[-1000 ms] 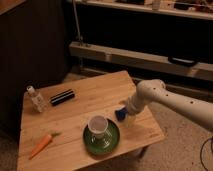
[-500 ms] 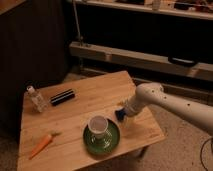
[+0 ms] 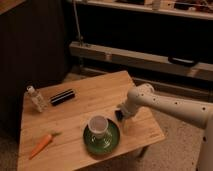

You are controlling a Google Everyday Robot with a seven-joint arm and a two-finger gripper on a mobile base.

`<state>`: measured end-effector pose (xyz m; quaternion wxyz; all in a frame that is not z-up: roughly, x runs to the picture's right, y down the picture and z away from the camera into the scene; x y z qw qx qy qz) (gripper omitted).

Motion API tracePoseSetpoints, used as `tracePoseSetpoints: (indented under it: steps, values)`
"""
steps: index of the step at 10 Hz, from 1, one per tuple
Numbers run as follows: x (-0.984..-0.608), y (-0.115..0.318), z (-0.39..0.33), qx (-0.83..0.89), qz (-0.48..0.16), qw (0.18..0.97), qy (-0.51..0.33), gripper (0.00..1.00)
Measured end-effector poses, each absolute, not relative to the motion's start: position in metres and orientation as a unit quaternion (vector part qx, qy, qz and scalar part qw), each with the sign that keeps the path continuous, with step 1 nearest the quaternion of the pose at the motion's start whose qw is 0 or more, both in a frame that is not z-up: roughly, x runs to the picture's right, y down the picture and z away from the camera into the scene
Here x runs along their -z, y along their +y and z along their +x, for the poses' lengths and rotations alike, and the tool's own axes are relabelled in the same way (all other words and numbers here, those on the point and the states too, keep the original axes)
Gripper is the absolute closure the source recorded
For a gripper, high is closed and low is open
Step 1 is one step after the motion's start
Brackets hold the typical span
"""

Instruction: Place the white sponge in the ceramic cup

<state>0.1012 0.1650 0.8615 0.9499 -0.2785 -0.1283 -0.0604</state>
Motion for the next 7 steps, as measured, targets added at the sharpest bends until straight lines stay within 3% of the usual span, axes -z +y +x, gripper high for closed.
tracePoseSetpoints:
  steps: [3,4,7]
  values:
    - [-0.867,0.159,0.107,0.062,-0.284,0.95,-0.113,0.2]
    - [-0.869,0.154,0.105,0.061,-0.29,0.949,-0.11,0.24]
    - [-0.875,0.156,0.1,0.076,-0.314,0.941,-0.105,0.55]
